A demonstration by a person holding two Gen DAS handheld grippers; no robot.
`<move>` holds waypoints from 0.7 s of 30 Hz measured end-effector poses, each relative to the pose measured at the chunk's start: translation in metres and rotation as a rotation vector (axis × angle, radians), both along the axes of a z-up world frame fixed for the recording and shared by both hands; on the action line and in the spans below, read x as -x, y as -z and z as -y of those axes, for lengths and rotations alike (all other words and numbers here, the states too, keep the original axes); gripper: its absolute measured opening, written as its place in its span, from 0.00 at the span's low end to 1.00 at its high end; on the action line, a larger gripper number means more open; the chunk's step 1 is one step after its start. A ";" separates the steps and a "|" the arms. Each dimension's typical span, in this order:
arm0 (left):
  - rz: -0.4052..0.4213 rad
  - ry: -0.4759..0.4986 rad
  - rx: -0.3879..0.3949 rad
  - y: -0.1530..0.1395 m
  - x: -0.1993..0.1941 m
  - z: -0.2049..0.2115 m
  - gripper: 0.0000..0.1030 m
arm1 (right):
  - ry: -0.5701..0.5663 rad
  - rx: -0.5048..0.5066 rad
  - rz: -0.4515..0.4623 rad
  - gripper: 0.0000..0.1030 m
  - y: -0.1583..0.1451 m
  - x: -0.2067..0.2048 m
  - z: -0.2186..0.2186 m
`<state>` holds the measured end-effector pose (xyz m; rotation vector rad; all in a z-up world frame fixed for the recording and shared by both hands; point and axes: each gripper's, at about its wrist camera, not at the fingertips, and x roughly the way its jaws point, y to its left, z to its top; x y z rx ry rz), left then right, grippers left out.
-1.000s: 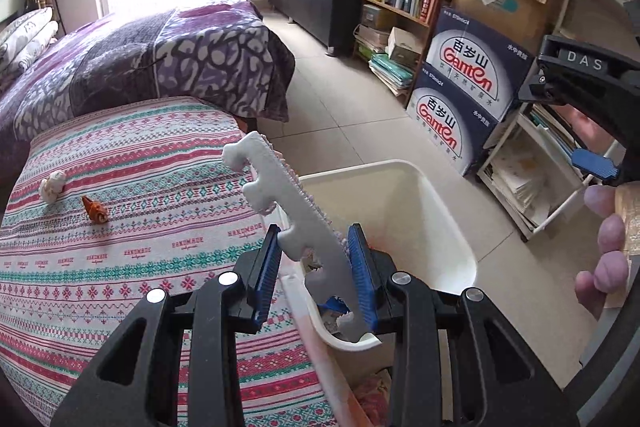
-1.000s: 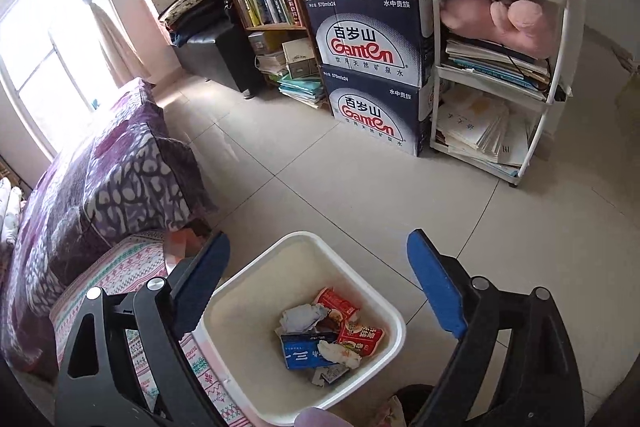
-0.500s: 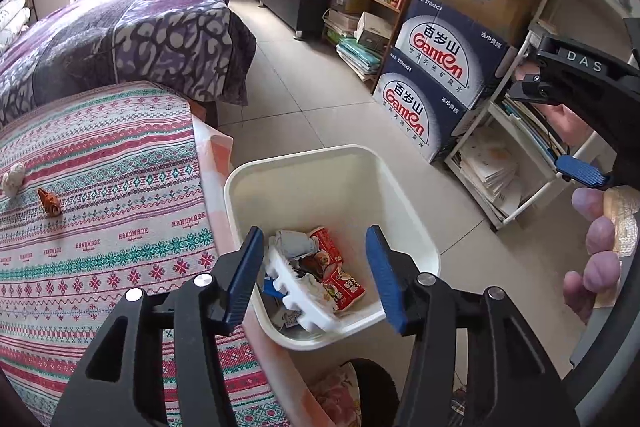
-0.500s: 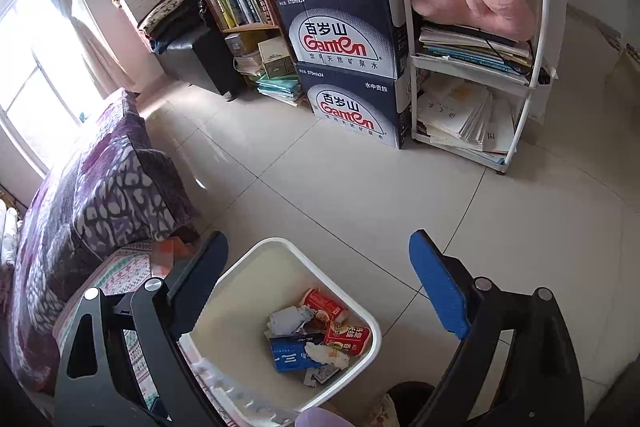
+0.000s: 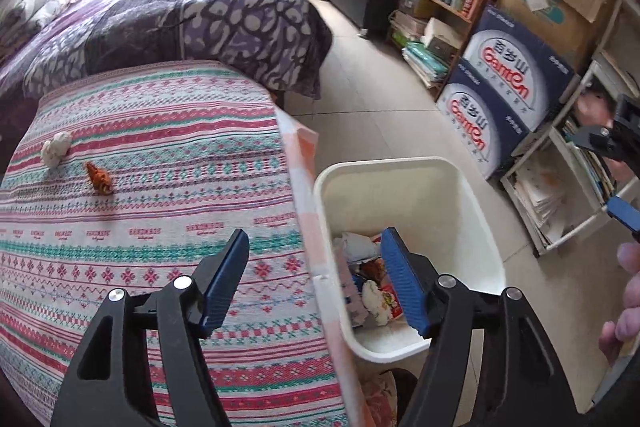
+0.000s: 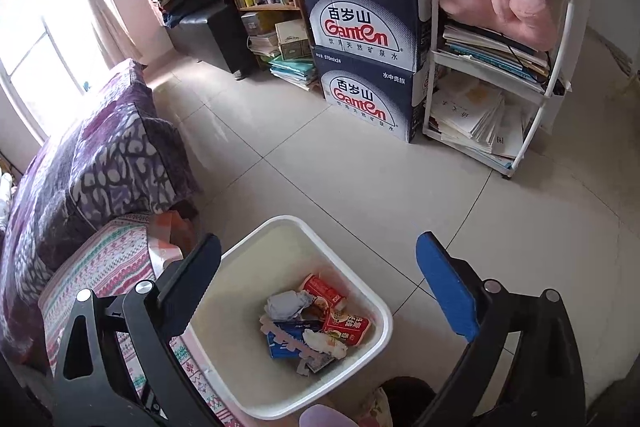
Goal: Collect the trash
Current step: 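Grasp the orange peel with the left gripper and lift it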
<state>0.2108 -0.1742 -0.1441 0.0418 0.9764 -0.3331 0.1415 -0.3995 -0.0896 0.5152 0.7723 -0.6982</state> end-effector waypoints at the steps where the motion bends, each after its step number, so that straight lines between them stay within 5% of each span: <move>1: -0.012 -0.032 -0.012 0.004 -0.007 -0.008 0.67 | -0.011 0.002 -0.009 0.91 0.001 -0.002 -0.003; 13: -0.098 -0.470 -0.162 0.036 -0.098 -0.131 0.75 | -0.115 -0.010 -0.082 0.93 0.016 -0.028 -0.031; 21: -0.133 -0.548 -0.156 0.061 -0.137 -0.161 0.75 | -0.161 -0.023 -0.107 0.93 0.022 -0.040 -0.047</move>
